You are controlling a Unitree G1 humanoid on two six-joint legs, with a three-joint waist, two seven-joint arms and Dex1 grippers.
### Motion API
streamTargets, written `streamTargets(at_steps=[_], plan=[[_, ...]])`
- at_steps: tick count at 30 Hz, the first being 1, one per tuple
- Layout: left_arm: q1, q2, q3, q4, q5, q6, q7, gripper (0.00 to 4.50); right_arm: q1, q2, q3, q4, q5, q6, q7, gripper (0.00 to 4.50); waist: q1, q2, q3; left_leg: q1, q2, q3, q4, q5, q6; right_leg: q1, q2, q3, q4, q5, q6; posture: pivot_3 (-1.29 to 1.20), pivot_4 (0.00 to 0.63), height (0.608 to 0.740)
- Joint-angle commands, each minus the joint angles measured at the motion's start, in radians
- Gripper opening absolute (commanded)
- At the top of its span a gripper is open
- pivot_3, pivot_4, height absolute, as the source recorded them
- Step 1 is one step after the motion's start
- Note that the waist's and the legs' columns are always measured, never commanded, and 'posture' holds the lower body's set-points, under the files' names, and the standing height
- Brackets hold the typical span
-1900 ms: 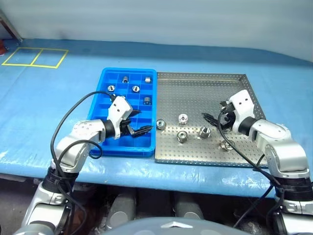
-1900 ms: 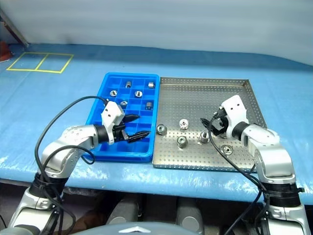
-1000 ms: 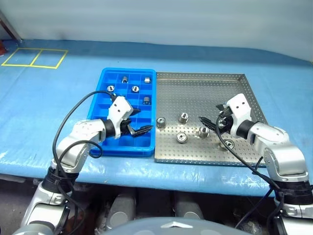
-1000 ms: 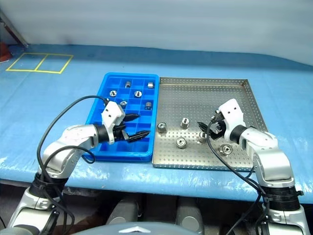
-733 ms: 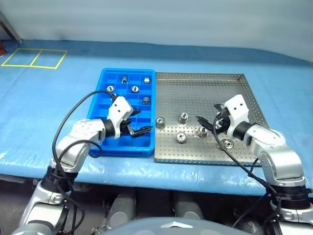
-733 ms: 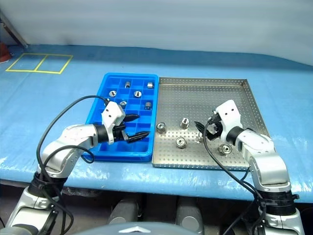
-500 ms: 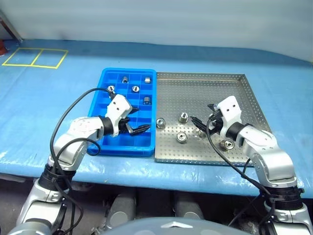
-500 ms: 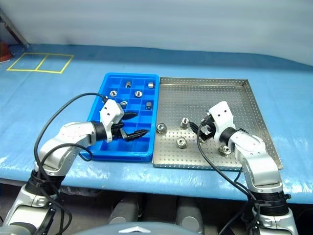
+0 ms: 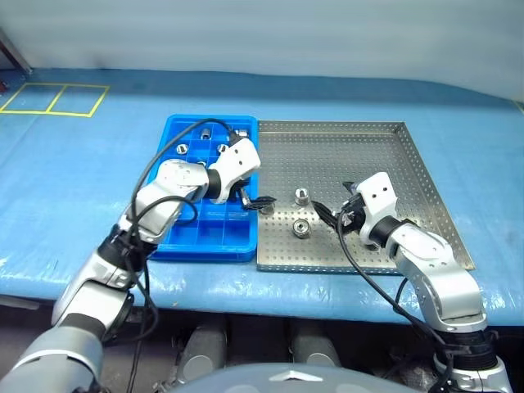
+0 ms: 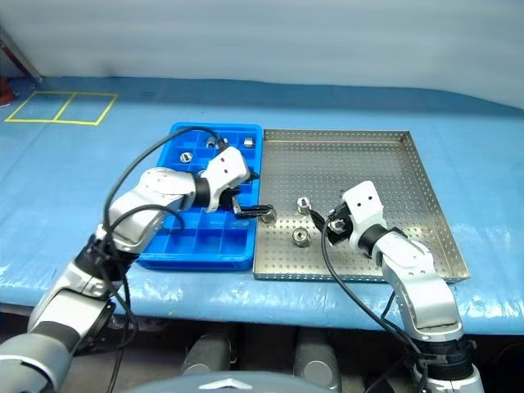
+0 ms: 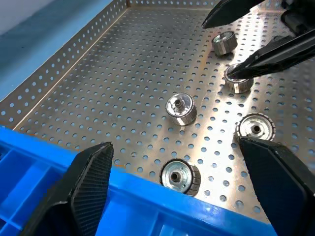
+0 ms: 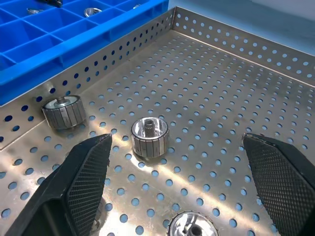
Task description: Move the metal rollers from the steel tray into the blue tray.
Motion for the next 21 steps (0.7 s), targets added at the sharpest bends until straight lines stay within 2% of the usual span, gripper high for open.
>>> streamTargets(at_steps=[1, 5, 9, 13, 20, 21], plan=[[-0.067, -0.085, -0.012, 0.111, 0.027, -0.047, -0.010, 4.40, 0.012, 0.014, -0.002, -0.066, -0.003, -0.020, -0.021, 4.50, -0.006, 0.000, 0.000, 0.000, 0.000, 0.000, 0.000, 0.000, 0.000, 0.000, 0.000, 0.000, 0.000, 0.000, 0.000, -0.11, 0.150, 0.740], [-0.137, -0.211, -0.016, 0.321, 0.083, -0.087, 0.044, 4.40, 0.039, 0.020, -0.008, -0.096, -0.002, -0.013, -0.038, 4.50, -0.018, 0.000, 0.000, 0.000, 0.000, 0.000, 0.001, 0.000, 0.000, 0.000, 0.000, 0.000, 0.000, 0.001, 0.001, -0.16, 0.150, 0.740], [-0.184, -0.289, -0.007, 0.499, 0.132, -0.131, 0.099, 4.40, 0.066, 0.019, -0.017, -0.131, -0.001, -0.004, -0.050, 4.50, -0.038, 0.000, 0.000, 0.000, 0.000, 0.001, 0.001, 0.000, 0.001, 0.000, 0.000, 0.001, 0.000, 0.001, 0.002, -0.19, 0.150, 0.740], [-0.211, -0.337, 0.005, 0.627, 0.165, -0.167, 0.124, 4.40, 0.079, 0.018, -0.022, -0.148, -0.004, 0.000, -0.063, 4.50, -0.057, 0.000, 0.000, 0.000, 0.000, 0.001, 0.001, 0.000, 0.001, 0.000, 0.000, 0.002, 0.000, 0.001, 0.002, -0.21, 0.150, 0.740], [-0.237, -0.391, 0.041, 0.754, 0.203, -0.218, 0.180, 4.40, 0.071, 0.016, -0.023, -0.154, -0.003, 0.004, -0.072, 4.50, -0.059, 0.000, 0.000, 0.000, 0.000, 0.002, 0.002, 0.000, 0.001, 0.000, 0.000, 0.002, 0.001, 0.002, 0.003, -0.21, 0.150, 0.740], [-0.238, -0.398, 0.055, 0.758, 0.199, -0.224, 0.188, 4.24, 0.070, 0.016, -0.022, -0.154, -0.004, 0.004, -0.072, 4.50, -0.059, 0.000, 0.000, 0.000, 0.000, 0.002, 0.002, 0.000, 0.001, 0.000, 0.000, 0.002, 0.001, 0.002, 0.003, -0.21, 0.150, 0.740]])
